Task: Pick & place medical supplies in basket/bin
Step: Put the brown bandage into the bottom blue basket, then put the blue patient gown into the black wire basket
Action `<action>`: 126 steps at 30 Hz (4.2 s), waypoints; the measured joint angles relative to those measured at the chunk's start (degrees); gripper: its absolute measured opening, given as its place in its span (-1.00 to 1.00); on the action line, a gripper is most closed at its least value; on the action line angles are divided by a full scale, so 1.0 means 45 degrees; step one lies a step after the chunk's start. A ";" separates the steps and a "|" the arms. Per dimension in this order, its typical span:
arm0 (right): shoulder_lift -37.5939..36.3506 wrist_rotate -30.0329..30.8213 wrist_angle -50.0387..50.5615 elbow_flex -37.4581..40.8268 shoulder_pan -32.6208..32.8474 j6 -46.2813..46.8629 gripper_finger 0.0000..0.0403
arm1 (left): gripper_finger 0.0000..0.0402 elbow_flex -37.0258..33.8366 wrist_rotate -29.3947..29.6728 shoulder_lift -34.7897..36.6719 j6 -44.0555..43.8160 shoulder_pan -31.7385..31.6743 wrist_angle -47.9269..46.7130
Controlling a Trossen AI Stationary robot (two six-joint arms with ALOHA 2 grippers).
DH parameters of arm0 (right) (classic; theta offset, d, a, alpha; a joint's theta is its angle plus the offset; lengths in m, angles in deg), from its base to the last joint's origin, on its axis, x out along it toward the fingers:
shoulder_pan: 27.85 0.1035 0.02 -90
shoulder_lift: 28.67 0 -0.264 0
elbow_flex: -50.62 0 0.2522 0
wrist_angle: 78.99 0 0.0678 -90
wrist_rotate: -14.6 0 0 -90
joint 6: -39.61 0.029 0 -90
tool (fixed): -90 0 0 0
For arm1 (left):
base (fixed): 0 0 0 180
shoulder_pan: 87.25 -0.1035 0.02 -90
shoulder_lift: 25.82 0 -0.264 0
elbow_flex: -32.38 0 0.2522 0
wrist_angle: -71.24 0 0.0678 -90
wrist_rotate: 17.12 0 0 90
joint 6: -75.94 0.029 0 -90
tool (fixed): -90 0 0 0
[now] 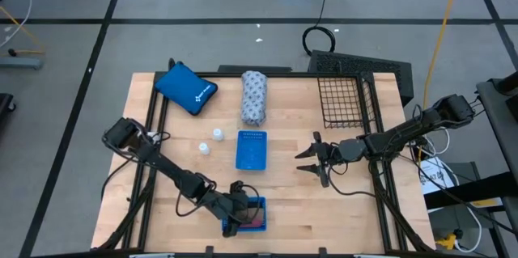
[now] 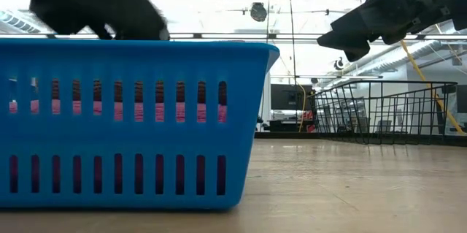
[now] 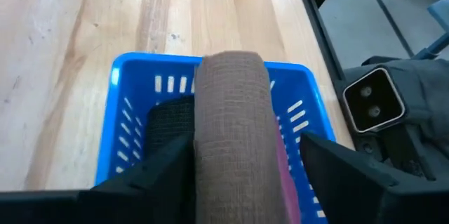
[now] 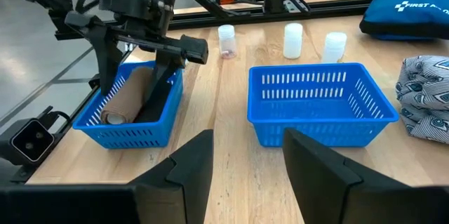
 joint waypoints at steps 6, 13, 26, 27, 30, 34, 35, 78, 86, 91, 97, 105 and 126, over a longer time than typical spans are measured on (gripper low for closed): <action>0.0000 0.0000 0.0000 0.0000 0.0001 0.0002 -0.21 | 0.45 0.0015 -0.0462 0.0941 0.0060 -0.0331 -0.0336; 0.0000 0.0000 0.0001 0.0000 0.0001 0.0007 -0.21 | 0.41 0.0010 -0.0474 0.2758 0.0503 -0.0819 -0.1737; 0.0005 0.0000 0.0005 0.0000 0.0001 0.0245 -0.21 | 0.39 0.0015 0.0092 0.5618 0.1220 -0.2139 -0.0933; 0.0005 0.0000 0.0005 0.0000 0.0001 0.0245 -0.21 | 0.38 0.0015 0.0127 0.5649 0.1312 -0.2242 -0.0651; 0.0005 0.0000 0.0005 0.0000 0.0001 0.0250 -0.21 | 0.37 0.0015 0.0149 0.5660 0.1847 -0.2585 0.0327; 0.0005 0.0000 0.0005 0.0000 0.0001 0.0250 -0.21 | 0.38 0.0015 0.0151 0.5663 0.2387 -0.3061 0.0931; 0.0003 0.0000 0.0002 0.0000 0.0001 0.0250 -0.21 | 0.38 0.0015 0.0151 0.5663 0.2388 -0.3166 0.0999; 0.0005 0.0039 0.0475 -0.0005 -0.0008 0.0276 -0.21 | 0.10 -0.5768 -0.3351 0.6729 -0.3887 -1.3546 0.1105; 0.0005 0.0049 0.0331 -0.0005 -0.0029 -0.0037 -0.21 | 0.59 -0.5212 -0.3509 0.4055 -0.5662 -1.4594 0.1960; 0.0001 0.0049 0.0277 -0.0005 -0.0042 -0.0095 -0.21 | 0.70 -0.4171 -0.4041 0.2646 -0.5191 -1.4565 0.2207; 0.0005 0.0049 0.0282 -0.0005 -0.0047 -0.0324 -0.21 | 0.71 -0.2794 -0.4021 0.0720 -0.5259 -1.4633 0.2202; 0.0005 0.0044 0.0335 -0.0005 -0.0047 -0.0328 -0.21 | 0.72 -0.1875 -0.3209 0.0359 -0.5272 -1.4312 0.1347; 0.0005 0.0044 0.0317 -0.0005 -0.0047 -0.0368 -0.21 | 0.71 -0.1865 -0.2111 0.0118 -0.5305 -1.2970 0.1787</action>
